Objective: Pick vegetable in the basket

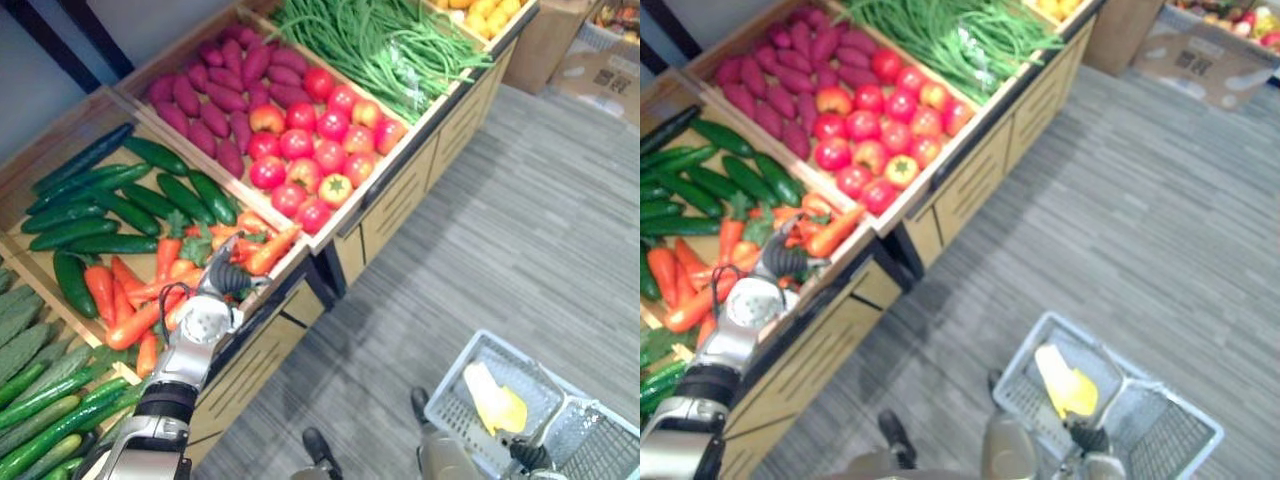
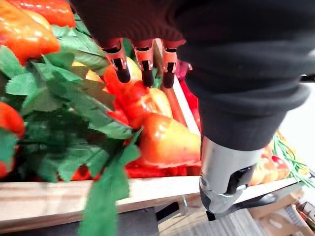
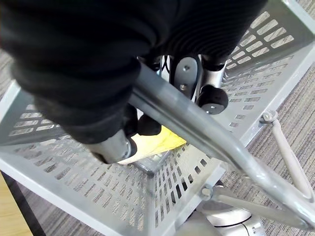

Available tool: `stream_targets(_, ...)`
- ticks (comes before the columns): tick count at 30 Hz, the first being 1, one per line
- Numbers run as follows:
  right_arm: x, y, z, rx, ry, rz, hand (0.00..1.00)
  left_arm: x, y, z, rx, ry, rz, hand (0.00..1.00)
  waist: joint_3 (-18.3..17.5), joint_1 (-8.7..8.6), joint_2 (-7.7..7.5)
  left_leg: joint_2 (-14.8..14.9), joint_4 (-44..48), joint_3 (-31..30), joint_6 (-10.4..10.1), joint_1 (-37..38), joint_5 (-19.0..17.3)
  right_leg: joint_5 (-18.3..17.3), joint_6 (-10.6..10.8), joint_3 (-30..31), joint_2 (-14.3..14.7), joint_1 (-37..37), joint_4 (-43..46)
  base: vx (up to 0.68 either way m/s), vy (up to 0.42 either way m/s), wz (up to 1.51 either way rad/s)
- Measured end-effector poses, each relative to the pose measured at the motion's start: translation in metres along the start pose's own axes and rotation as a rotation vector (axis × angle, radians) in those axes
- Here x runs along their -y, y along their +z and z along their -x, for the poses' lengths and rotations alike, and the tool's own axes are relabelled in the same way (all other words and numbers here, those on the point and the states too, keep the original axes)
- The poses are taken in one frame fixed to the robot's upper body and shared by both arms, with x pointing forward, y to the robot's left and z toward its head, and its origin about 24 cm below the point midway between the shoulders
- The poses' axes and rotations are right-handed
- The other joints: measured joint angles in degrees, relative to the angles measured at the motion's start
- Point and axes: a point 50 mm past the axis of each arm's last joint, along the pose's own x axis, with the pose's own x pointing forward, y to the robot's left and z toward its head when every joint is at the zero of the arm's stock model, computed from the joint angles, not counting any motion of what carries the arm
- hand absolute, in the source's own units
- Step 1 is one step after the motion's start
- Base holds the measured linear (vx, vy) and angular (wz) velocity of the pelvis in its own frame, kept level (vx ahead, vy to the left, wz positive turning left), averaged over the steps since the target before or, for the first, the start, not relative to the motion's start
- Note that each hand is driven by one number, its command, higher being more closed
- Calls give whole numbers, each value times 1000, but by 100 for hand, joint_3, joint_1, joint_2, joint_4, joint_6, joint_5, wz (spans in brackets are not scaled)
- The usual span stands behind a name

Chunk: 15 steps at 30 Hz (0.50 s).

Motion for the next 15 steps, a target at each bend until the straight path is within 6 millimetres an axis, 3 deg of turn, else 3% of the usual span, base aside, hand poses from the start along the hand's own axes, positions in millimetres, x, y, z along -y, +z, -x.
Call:
stream_targets(8,-1,2,0,5,2,-17,100,0,3,-2,6,23,12,0,30,45,-47,15,-1,99,-6,-23,4,83,12,188,17,-104,14,18,-7,-8)
stream_targets(9,-2,2,0,9,4,-17,100,0,5,-3,12,25,16,100,36,49,-62,9,-1,101,-7,-67,8,109,14,231,16,-154,17,-31,-12,-4)
stream_targets(15,-4,7,-1,31,13,-10,100,0,13,-7,33,18,20,100,81,17,-129,-5,-29,152,-2,-133,51,167,22,312,23,-264,14,-14,-13,-6)
